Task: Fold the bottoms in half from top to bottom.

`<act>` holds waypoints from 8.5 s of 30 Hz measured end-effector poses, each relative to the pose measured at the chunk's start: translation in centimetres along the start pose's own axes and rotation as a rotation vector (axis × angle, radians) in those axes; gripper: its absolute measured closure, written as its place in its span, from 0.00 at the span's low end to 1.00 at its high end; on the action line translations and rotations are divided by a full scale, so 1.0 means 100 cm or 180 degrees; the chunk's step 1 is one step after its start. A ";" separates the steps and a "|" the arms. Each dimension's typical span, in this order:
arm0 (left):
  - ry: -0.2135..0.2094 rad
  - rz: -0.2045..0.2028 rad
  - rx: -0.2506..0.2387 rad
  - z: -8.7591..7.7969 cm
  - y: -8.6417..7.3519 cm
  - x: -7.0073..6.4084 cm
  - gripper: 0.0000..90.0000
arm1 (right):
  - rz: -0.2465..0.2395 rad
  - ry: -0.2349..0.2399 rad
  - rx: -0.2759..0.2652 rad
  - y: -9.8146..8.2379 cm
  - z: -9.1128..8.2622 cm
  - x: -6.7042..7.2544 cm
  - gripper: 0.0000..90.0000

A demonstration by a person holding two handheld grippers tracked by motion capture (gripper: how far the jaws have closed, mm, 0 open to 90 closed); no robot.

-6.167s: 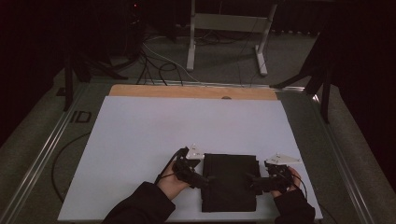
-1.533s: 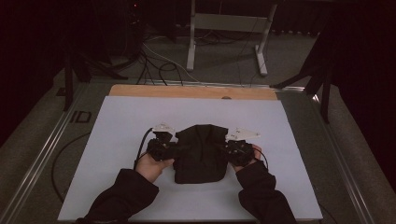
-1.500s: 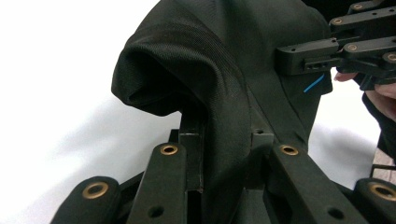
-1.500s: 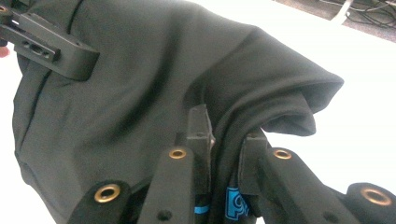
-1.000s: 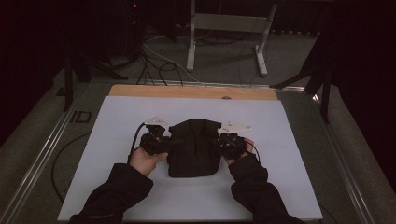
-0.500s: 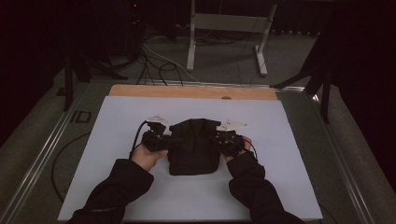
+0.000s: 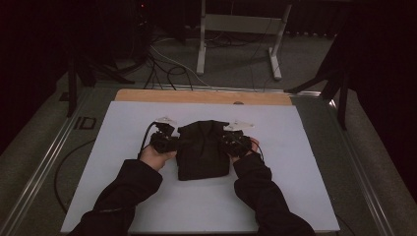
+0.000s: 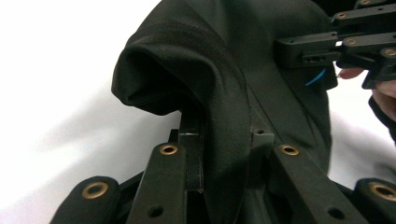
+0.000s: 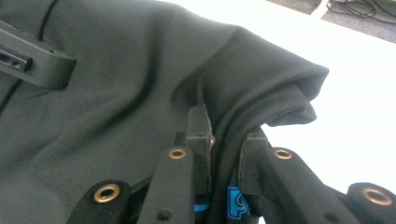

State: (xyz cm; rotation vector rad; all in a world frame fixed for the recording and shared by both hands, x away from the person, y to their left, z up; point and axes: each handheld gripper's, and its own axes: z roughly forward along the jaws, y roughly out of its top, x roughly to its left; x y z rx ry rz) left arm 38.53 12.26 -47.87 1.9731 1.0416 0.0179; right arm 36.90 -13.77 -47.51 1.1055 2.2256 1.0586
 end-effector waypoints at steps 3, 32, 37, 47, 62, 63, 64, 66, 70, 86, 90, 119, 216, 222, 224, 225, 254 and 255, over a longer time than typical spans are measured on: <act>0.0037 -0.0007 0.0016 0.005 0.000 0.007 0.85 | 0.0033 -0.0013 0.0023 0.000 0.006 -0.002 0.88; 0.0101 -0.0105 0.0181 0.035 0.007 0.042 0.84 | 0.0123 -0.0008 0.0229 -0.006 0.049 -0.022 0.86; 0.0128 -0.0103 0.0191 0.038 0.007 0.043 0.83 | 0.0145 -0.0020 0.0258 -0.007 0.055 -0.024 0.85; 0.0374 -0.0114 0.0192 0.039 0.005 0.045 0.70 | 0.0169 -0.0081 0.0371 -0.012 0.058 -0.036 0.79; 0.0494 -0.0175 0.0243 0.037 0.002 0.053 0.47 | 0.0230 -0.0201 0.0449 -0.016 0.058 -0.049 0.48; 0.0503 -0.0154 0.0237 0.036 0.002 0.052 0.47 | 0.0242 -0.0192 0.0434 -0.016 0.057 -0.049 0.46; 0.0467 -0.0154 0.0206 0.035 0.001 0.052 0.44 | 0.0262 -0.0172 0.0414 -0.016 0.057 -0.050 0.43; 0.0327 -0.0115 0.0193 0.033 0.000 0.051 0.38 | 0.0276 -0.0122 0.0371 -0.016 0.055 -0.050 0.39; 0.0281 -0.0059 0.0129 0.030 0.000 0.047 0.26 | 0.0369 -0.0040 0.0283 -0.014 0.052 -0.050 0.30; 0.0214 0.0273 0.0192 0.015 0.004 0.027 0.01 | 0.0225 0.0378 0.0210 -0.006 0.039 -0.040 0.12; 0.0172 0.0305 0.0205 0.013 0.007 0.023 0.01 | 0.0191 0.0411 0.0195 -0.004 0.037 -0.039 0.11; 0.0080 0.0720 0.0274 0.004 0.014 -0.004 0.00 | -0.0045 0.0615 0.0086 0.010 0.023 -0.029 0.09; -0.0046 0.0907 0.0331 -0.089 -0.134 -0.001 0.00 | -0.0256 0.0616 0.0121 -0.137 -0.104 -0.038 0.09; 0.0024 0.0855 0.0293 -0.097 -0.142 0.004 0.00 | -0.0182 0.0575 0.0127 -0.144 -0.112 -0.042 0.09; 0.0045 0.0828 0.0296 -0.100 -0.145 0.005 0.00 | -0.0163 0.0576 0.0108 -0.147 -0.114 -0.043 0.09; 0.0052 0.0823 0.0294 -0.101 -0.146 0.006 0.00 | -0.0160 0.0553 0.0095 -0.148 -0.114 -0.043 0.09; 0.0198 0.0671 0.0107 -0.125 -0.164 0.014 0.00 | -0.0082 0.0351 0.0093 -0.169 -0.134 -0.055 0.09; 0.0193 0.0677 0.0102 -0.126 -0.164 0.014 0.00 | -0.0085 0.0340 0.0097 -0.169 -0.134 -0.055 0.09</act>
